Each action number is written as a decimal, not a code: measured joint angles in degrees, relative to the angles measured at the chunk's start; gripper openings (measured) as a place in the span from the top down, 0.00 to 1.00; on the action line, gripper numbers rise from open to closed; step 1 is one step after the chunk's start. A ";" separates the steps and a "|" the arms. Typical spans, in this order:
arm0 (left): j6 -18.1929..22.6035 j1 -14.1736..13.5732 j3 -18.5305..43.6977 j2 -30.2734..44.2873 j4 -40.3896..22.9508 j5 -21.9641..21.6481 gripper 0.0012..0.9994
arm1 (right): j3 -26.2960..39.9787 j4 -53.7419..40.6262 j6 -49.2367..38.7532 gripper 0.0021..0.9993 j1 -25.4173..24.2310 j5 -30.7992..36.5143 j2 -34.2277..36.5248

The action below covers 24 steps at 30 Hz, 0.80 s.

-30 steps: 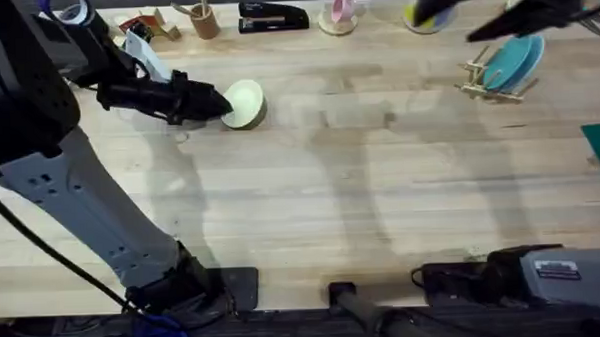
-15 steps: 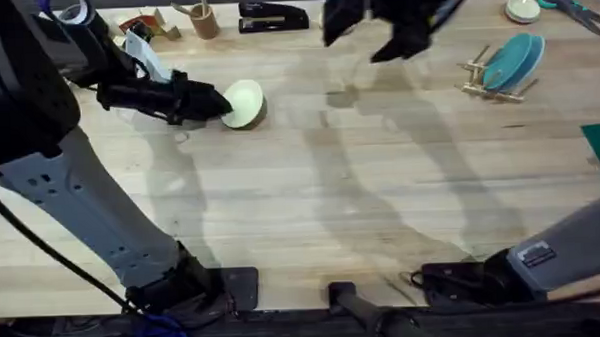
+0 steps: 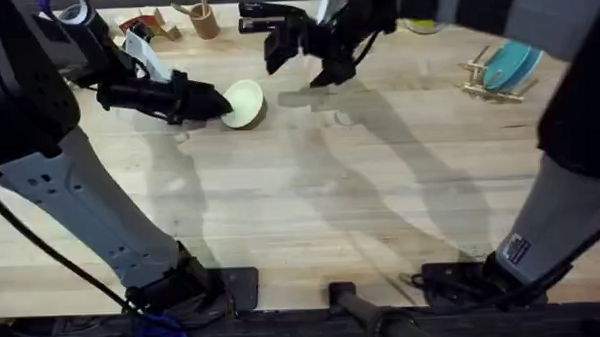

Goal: Pick up the plates from the table one by one and place each into a slot on the dish rack.

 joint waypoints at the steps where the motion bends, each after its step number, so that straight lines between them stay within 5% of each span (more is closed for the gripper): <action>1: 0.00 0.00 0.00 0.02 0.00 0.00 0.96 | 0.00 0.46 0.84 0.01 0.49 -0.46 0.70; 24: 0.00 0.00 0.00 0.00 0.00 0.00 0.96 | 0.00 14.64 9.32 0.00 9.60 -4.87 6.19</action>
